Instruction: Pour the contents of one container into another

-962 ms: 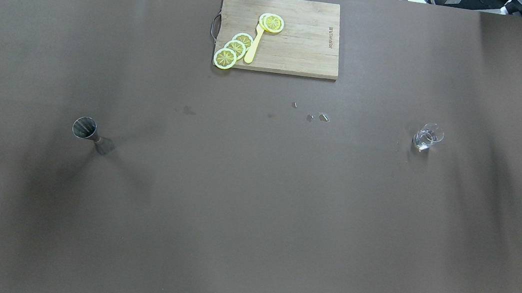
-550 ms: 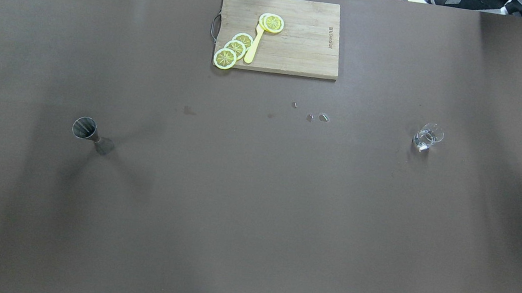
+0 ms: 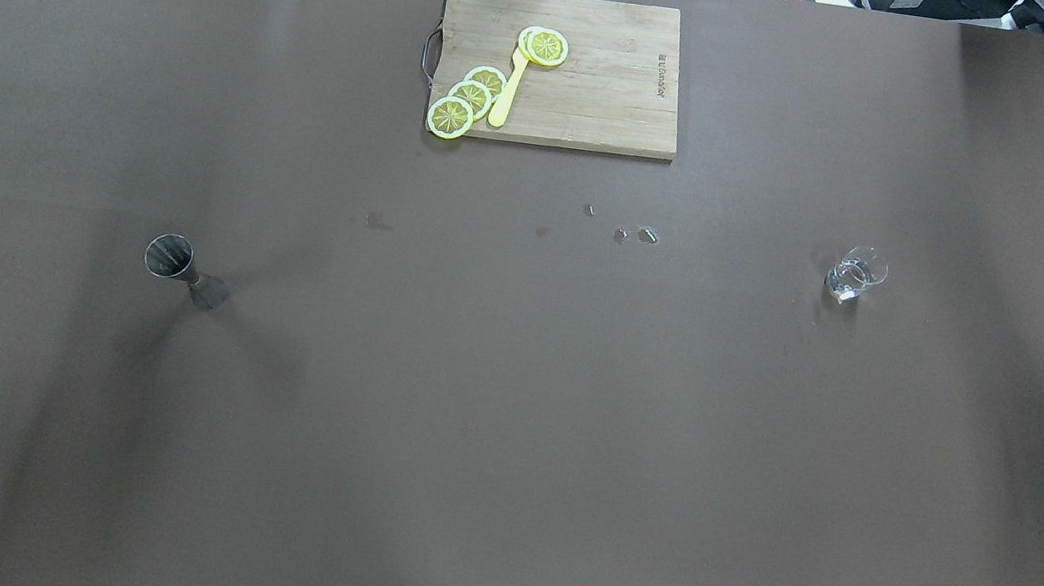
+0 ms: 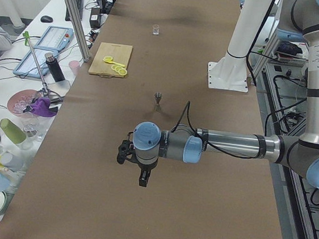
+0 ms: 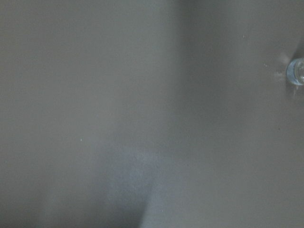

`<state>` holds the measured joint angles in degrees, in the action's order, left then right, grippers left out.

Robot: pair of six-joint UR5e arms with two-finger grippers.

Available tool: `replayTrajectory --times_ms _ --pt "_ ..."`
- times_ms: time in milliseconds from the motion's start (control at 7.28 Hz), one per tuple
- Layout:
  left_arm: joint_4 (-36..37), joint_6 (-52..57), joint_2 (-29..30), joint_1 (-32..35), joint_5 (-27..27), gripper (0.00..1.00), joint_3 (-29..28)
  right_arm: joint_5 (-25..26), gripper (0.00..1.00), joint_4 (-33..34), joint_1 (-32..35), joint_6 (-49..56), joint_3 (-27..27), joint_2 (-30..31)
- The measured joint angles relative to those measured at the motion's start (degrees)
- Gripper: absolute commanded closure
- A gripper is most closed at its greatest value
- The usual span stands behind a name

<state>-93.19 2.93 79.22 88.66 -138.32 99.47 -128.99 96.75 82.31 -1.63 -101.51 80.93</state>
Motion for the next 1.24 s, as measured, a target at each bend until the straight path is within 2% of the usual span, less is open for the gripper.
replayTrajectory --times_ms 275,412,687,962,1237 --pt "0.08 0.10 -1.08 0.01 0.08 0.01 0.75 0.16 0.00 4.37 1.35 0.52 -4.71 5.65" --pt "0.09 0.24 -1.41 -0.08 0.06 0.01 0.91 -0.02 0.00 3.10 1.70 1.05 -6.32 9.38" --pt "0.13 0.38 -1.58 -0.18 -0.04 0.01 0.44 -1.05 0.00 -4.24 2.01 3.09 -7.11 16.07" --pt "0.12 0.44 -1.73 -0.12 0.13 0.01 0.10 -1.97 0.00 -8.16 2.06 3.73 -6.18 18.06" --pt "0.12 0.47 -1.84 -0.07 0.62 0.01 -0.16 -1.94 0.00 -8.83 2.06 3.89 -5.89 18.06"
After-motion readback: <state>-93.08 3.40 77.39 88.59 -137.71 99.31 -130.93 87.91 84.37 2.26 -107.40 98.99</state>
